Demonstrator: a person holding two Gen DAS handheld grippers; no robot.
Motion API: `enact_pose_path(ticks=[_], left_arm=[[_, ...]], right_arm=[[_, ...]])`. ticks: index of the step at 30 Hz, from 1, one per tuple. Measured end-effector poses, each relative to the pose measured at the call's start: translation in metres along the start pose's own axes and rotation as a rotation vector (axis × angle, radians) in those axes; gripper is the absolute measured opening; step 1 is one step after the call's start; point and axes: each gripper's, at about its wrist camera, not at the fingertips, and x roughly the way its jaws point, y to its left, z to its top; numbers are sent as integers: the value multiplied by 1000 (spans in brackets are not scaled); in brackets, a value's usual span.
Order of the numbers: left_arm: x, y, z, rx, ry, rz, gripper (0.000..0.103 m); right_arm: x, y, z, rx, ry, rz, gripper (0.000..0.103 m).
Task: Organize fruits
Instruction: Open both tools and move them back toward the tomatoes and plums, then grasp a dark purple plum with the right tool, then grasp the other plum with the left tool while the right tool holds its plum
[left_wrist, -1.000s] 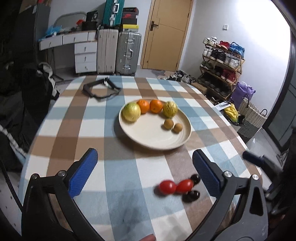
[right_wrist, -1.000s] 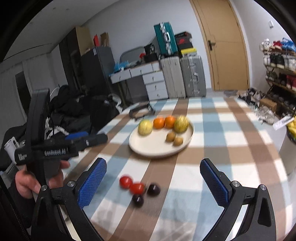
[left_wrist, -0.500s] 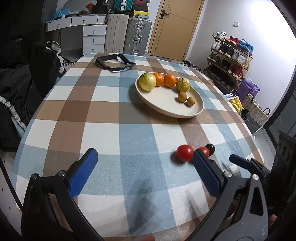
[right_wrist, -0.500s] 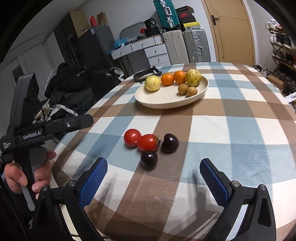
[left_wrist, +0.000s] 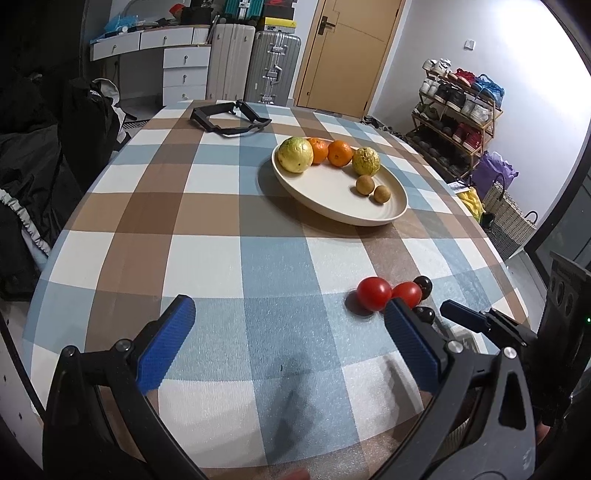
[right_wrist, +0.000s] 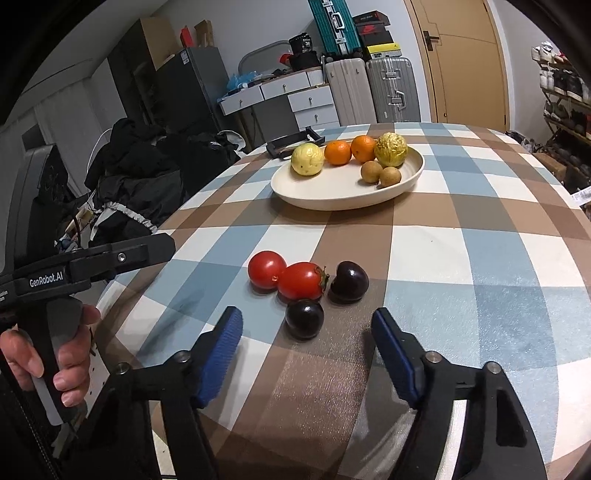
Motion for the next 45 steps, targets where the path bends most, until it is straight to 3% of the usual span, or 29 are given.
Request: enact_pose_path(ticks=[9,14,29,39,45], left_arm=[[4,-1,0,6,13,0,102],[5,-1,1,5,12,0,102],[13,-20,14,78,26,-29,102],[27,-69,36,263,102,-123,102],[45,-114,40,473,159,-75,102]], right_arm=[[9,6,0,-29,25,10,45],[10,6,0,-47,18,-21,23],[-7,-9,-3,-8,-37,-1,23],[-26,-37,-5,53,-77,-25,23],[-42,-56,-11,76,-107,-60,23]])
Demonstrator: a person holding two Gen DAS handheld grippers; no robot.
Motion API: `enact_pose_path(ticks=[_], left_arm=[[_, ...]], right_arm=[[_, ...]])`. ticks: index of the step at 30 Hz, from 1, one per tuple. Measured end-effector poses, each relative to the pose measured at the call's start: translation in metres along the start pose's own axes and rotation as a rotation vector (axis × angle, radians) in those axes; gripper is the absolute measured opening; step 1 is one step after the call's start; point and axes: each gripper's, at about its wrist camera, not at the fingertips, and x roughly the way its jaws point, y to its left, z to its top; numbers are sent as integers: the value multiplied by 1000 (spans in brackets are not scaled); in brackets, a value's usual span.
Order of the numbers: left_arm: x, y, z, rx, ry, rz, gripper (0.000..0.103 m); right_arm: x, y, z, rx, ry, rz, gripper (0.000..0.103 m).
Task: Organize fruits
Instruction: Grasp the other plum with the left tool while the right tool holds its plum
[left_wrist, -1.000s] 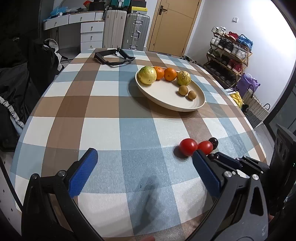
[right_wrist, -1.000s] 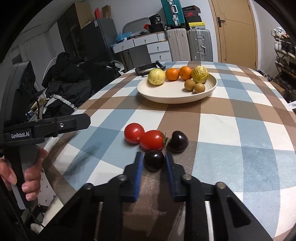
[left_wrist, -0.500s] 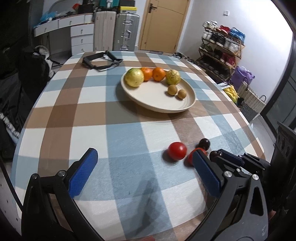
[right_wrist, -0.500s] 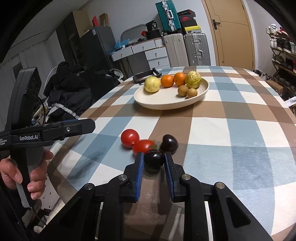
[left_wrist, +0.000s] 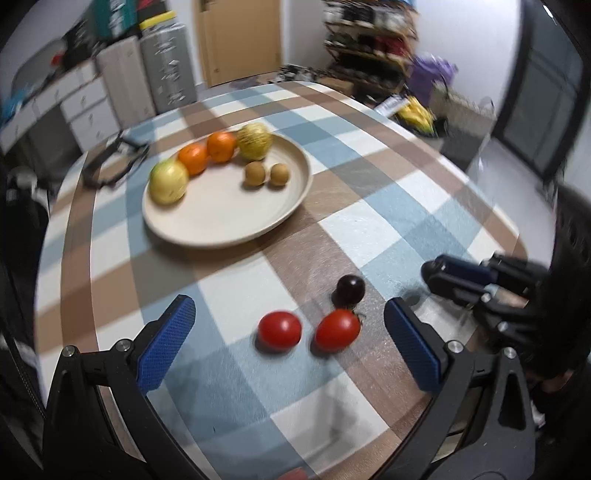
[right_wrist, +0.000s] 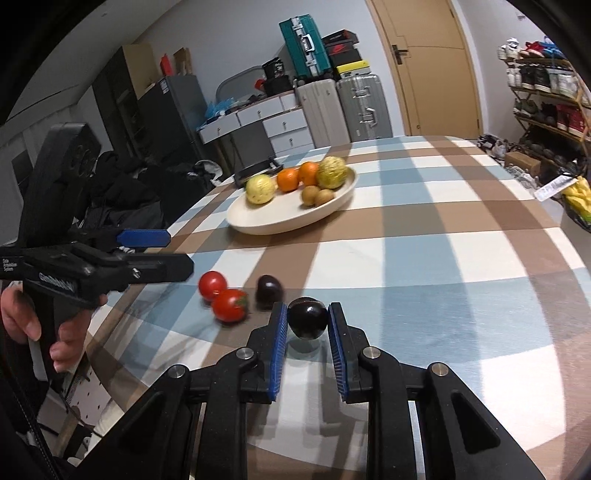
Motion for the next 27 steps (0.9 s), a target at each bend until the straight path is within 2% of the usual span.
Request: enact_pose_path(ticks=[2,5,9,12,14,17,18,20,21,23,25,27], left_arm=[[10,-15,6,82,39,32,102],[27,-32,12,160,93,34,102],[47,-44,16,208,154,25,99],[57,-48,19,214,186,-2,91],[65,-49,22,210,206,-16,79],[71,-46,25,188,222,-8,67],[72,-45,25,181,228,-24,64],[72,-43,26,173,238,-59,50],[73,-43,26,172,245,-72,48],[74,-45,25,180,254,-87,32],[75,-46,25,176,264,-129,22],[73,-46,26,173,251,-135,21]], right_arm=[[-7,-7,-2,10,-11,-5,23],[-12,-15,-3,21,-19,0,23],[-18,-27,-4,39,-31,-9,23],[-22,-35,-4,59,-43,-9,23],[-24,-39,-4,69,-50,-9,23],[-25,-42,-5,78,-48,0,23],[-25,-43,-6,78,-45,-1,23],[-24,-43,-7,85,-40,1,23],[-24,-44,-7,89,-37,5,23],[-24,-44,-8,92,-38,4,23],[-24,-45,-7,95,-38,4,23],[-23,-45,-7,98,-38,6,23]])
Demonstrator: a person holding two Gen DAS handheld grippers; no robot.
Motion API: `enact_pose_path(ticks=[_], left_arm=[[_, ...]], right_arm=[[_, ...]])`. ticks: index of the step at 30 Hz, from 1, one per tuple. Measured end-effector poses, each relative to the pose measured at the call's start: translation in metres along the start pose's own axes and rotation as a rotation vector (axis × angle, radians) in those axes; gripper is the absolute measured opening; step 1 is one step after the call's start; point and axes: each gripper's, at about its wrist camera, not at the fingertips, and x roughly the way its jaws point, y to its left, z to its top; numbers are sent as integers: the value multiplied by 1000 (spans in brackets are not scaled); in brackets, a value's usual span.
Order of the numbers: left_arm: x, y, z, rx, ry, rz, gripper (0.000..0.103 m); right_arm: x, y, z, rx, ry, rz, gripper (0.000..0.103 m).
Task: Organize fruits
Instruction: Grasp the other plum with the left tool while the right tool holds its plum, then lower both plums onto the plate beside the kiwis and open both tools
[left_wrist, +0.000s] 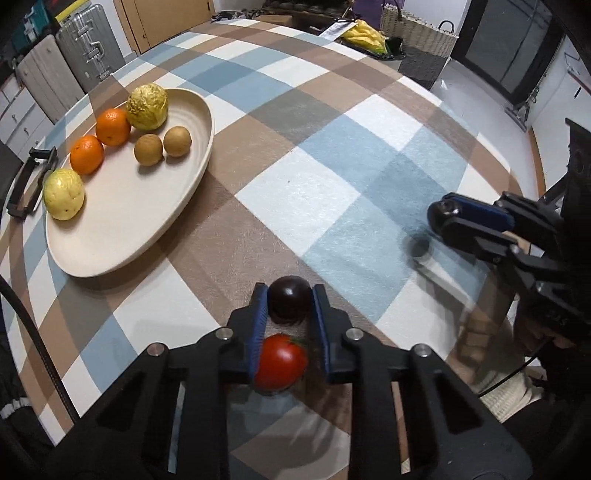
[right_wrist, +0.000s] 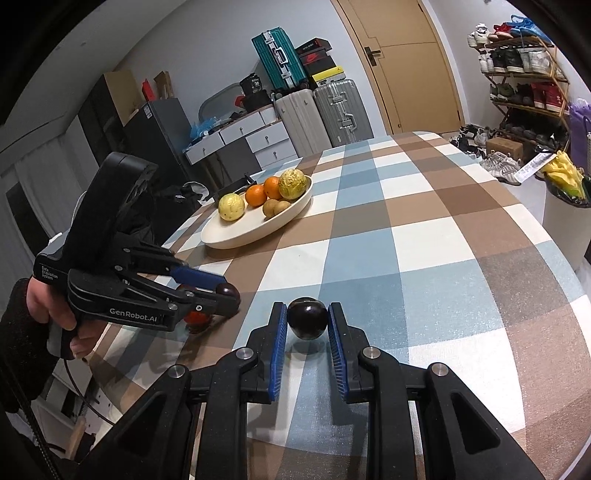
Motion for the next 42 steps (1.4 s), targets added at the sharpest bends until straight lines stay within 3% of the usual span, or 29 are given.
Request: enact_pose_path(ticks=[9,16,19,22,33,42], left_arm=[[-22,12,6,-57,-109,-35,21],[-68,62,9,-215,-330,19,21],[-75,95,11,-310,-367,37,21],[-73,124,14,-376,-375,47,21],[-27,175,44,-449,-371,0,21],[7,197,66,-428,-320,-20,21]], right_arm=[[3,2,3,-7,6,-9,23],[12,13,29,-49,2,21,23],[20,18,48,-58,-4,47,23],[33,24,73,-66,-12,68,23],[114,50,156,-136,40,108,23],[193,58,189,-132,159,130,23]])
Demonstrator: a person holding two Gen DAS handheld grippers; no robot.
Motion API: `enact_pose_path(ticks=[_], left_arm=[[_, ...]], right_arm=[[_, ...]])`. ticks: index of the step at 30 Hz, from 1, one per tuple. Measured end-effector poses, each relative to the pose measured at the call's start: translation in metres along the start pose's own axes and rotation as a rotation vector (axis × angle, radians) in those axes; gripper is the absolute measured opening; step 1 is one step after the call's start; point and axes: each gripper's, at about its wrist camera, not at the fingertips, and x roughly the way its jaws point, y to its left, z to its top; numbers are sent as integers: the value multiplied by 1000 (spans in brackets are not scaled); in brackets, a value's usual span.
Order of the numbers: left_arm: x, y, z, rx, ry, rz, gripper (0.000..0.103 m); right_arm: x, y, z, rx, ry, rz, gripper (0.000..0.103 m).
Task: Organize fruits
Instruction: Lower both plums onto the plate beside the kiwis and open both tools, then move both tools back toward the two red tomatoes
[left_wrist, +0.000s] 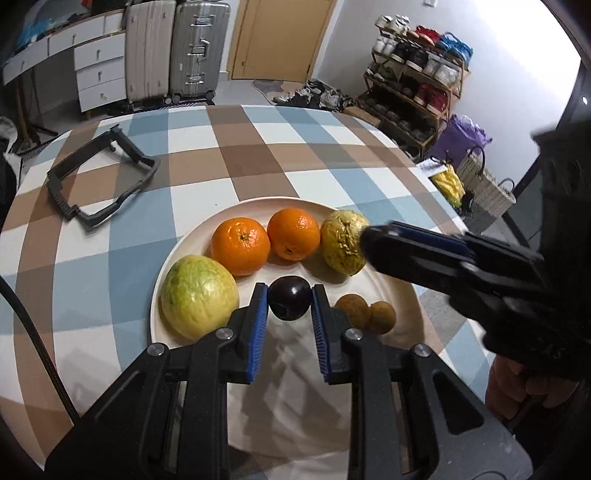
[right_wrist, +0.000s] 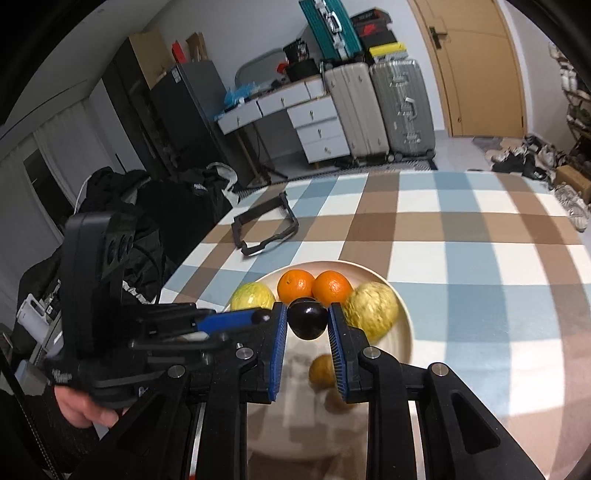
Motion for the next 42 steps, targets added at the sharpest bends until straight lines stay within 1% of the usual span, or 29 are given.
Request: enact_pose_path(ticks=[5,8,15,23,26,27,28,30,32,36,38,40,42], left_arm=[[8,3,4,-8,7,-20,21],[12,5,4,-16,15,-31,21],[18,7,3,-24,17,-39,21],[18,6,3,-22,19,-40,21],[17,4,4,-22,24,-36,21],[16,4,4,-24,22,-35,21],[14,4,5,-26,20,-33,22],[12,4,5,-28,19,-27,27],[6,2,5,-33,14,-23,33],[-10,-2,5,-30,-10,-18,39],[-20,-6,3,-26,-24,-9,44],[-31,-10,1,-23,-40,-1,48],[-41,-14,-1,-20,-55,10,52]], right_arm=[[29,-3,11,7,66,-4,23],[37,-3,13,7,87,-10,23],[47,-4,12,1,106,-32,23],[44,-7,12,21,85,-37,25],[39,-7,13,30,68,-31,34],[37,-7,13,32,60,-28,42],[33,-6,14,35,46,-28,46],[23,-4,15,29,13,-27,47],[12,-2,16,25,-20,-31,50],[-14,1,16,29,-82,-44,53],[-28,2,14,31,-113,-53,57],[-40,3,12,35,-136,-61,72],[-55,5,9,36,-171,-69,80]])
